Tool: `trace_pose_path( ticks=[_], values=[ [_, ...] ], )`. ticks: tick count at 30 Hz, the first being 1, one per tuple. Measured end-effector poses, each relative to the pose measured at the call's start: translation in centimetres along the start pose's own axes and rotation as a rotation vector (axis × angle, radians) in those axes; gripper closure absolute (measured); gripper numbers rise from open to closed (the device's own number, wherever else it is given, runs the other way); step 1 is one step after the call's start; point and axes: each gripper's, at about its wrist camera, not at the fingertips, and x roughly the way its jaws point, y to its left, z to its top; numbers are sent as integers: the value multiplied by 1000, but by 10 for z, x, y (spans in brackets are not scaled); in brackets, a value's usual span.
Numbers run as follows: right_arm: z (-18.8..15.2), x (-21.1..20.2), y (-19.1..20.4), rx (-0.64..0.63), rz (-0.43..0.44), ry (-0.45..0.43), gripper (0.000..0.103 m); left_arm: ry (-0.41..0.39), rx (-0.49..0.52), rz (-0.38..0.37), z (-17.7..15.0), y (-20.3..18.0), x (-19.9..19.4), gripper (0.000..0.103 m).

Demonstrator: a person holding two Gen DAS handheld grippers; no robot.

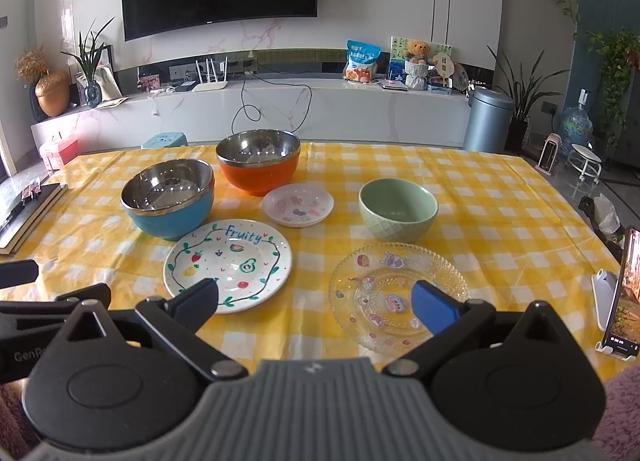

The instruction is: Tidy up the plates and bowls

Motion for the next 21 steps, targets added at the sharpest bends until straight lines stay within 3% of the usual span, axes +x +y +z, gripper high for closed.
trace_pose_path(
  ticks=[21],
  values=[
    [-1,1,2,2,2,5,2,2,0,-1,1,0,0,6]
  ],
)
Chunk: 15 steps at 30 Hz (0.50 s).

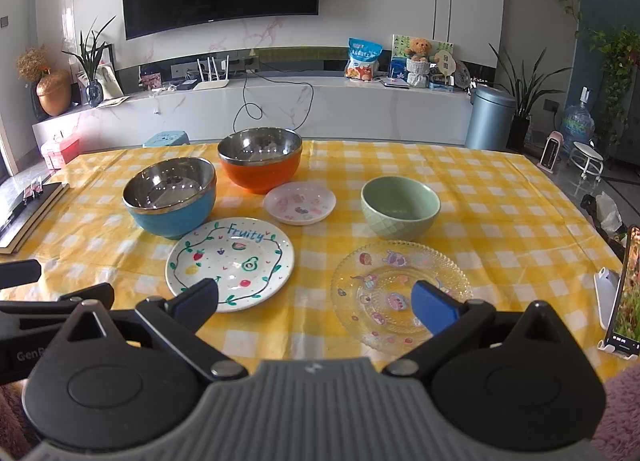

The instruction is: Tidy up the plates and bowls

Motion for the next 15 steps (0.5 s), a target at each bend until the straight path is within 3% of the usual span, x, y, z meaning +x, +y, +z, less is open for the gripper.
trace_pose_path(
  ticks=[12,15],
  values=[
    [-1,1,-1,12,20,-5,2,8,-11,-11,1,2,0,7],
    [1,5,-4,39,66,-16,3,17,-25,-46,5,4,0,15]
  ],
)
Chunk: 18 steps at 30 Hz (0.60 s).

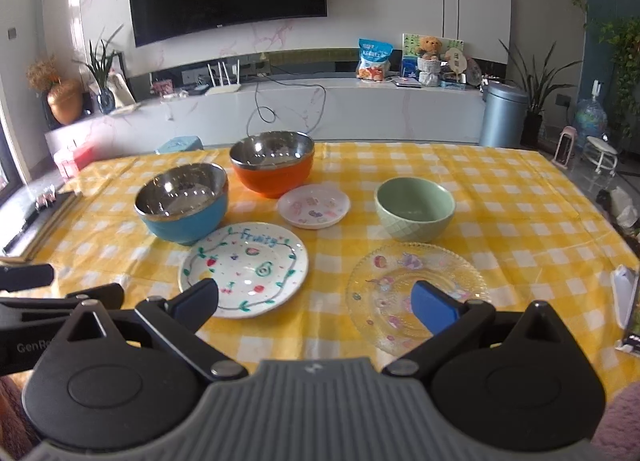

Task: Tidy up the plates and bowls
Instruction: 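Close both grippers on the rim of the white 'Fruity' plate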

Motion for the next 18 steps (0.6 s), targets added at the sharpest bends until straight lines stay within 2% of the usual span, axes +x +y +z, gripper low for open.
trace_pose_path(
  ticks=[2,4,5,7,10,11,13,14,17,18],
  values=[
    [0,2,-5,39,48,-47,3,7,-13,-27,3,0,3,17],
    [-3,5,-10,67,133,-82,3,17,-26,-79,12,3,6,20],
    [1,10,-10,71,155,-67,3,24,-25,-107,14,3,7,28],
    [8,21,-7,52,161,-24,3,43,-34,-129,23,4,15,37],
    [16,39,-3,23,164,-3,13,60,-69,-137,32,10,32,38],
    [19,46,-3,20,164,4,20,62,-83,-133,34,12,37,42],
    [24,58,-4,35,166,14,22,69,-122,-138,37,20,53,49],
    [26,65,-5,47,169,21,27,72,-141,-147,37,24,59,53],
    [29,88,-6,60,180,40,43,68,-178,-204,34,33,76,60],
    [28,95,-6,62,188,43,43,71,-187,-212,31,35,82,62]
  ],
)
